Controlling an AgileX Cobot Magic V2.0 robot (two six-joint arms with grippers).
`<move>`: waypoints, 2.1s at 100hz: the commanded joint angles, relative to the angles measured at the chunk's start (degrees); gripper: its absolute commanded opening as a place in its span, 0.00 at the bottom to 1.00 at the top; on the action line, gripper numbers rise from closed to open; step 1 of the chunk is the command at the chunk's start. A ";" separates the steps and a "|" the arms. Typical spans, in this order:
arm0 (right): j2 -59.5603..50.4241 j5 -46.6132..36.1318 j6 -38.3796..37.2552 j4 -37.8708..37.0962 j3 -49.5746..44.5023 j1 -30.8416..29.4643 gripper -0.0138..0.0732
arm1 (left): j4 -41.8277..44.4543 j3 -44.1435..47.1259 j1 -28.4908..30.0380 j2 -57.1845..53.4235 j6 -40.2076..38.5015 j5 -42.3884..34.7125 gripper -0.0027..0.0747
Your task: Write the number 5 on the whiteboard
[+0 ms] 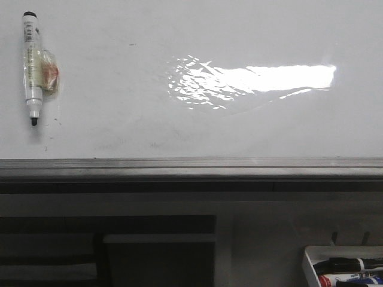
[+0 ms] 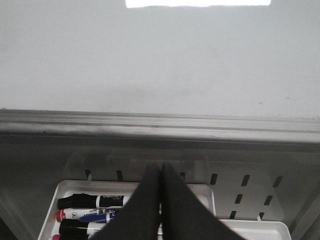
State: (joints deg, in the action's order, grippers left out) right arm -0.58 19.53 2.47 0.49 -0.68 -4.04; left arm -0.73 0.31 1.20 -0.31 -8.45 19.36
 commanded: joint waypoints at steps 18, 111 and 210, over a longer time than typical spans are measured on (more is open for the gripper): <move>-1.07 -1.04 0.24 -0.49 -1.57 -0.18 0.09 | -0.51 0.96 0.22 -1.68 -0.33 -3.17 0.01; -1.07 -1.04 0.24 -0.49 -1.57 0.50 0.09 | 0.73 0.96 0.22 -1.68 -0.33 -3.34 0.01; 2.55 -8.40 0.36 2.69 2.20 0.50 0.09 | 5.23 -4.80 0.22 0.66 -1.50 -11.48 0.01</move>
State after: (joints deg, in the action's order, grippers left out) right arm -0.58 13.18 2.58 1.76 -0.88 -3.79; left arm 3.38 -0.62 1.20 -0.31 -9.30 10.40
